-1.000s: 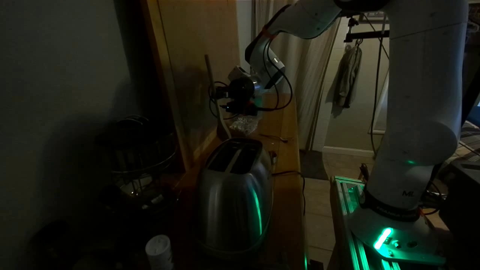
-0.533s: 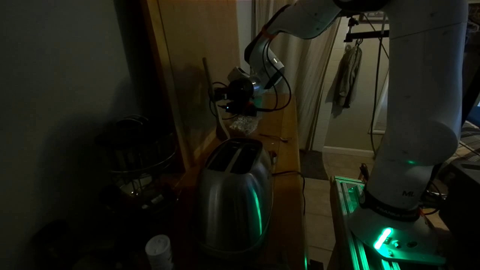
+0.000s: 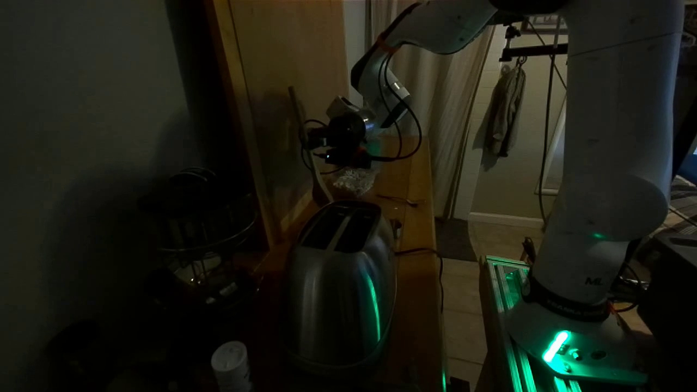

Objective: Place one white object from the clear bowl on the wooden spoon., use the spoon to place the object in the large measuring cup.

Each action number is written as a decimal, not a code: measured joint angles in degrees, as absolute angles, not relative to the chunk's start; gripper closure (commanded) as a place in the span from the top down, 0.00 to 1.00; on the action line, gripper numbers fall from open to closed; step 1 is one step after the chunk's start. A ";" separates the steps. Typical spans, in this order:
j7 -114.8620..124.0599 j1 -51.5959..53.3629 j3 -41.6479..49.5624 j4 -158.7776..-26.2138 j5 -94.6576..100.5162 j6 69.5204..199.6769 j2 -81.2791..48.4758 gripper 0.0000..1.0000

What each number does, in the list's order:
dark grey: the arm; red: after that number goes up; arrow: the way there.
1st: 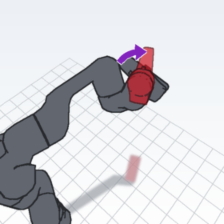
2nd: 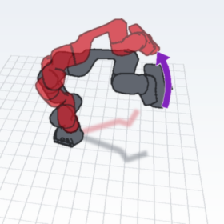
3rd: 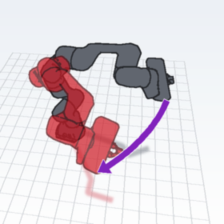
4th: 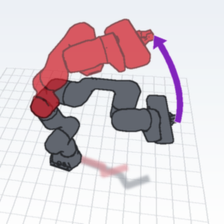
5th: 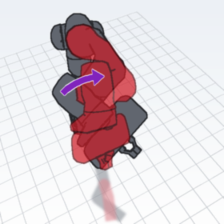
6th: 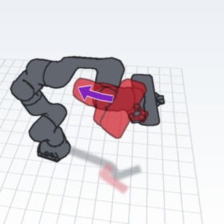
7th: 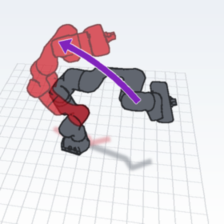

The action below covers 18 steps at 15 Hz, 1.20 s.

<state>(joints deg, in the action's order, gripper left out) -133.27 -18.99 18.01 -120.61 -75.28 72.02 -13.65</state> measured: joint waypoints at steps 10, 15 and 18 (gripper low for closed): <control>-124.99 -14.25 16.36 -122.62 -65.90 92.55 -4.95 0.04; -118.40 -13.06 14.38 -125.26 -57.77 104.21 -1.10 0.04; -114.06 -12.81 13.40 -126.63 -51.95 110.79 0.30 0.04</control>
<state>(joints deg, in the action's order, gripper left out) -114.06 -12.81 13.40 -126.63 -51.95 110.79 0.30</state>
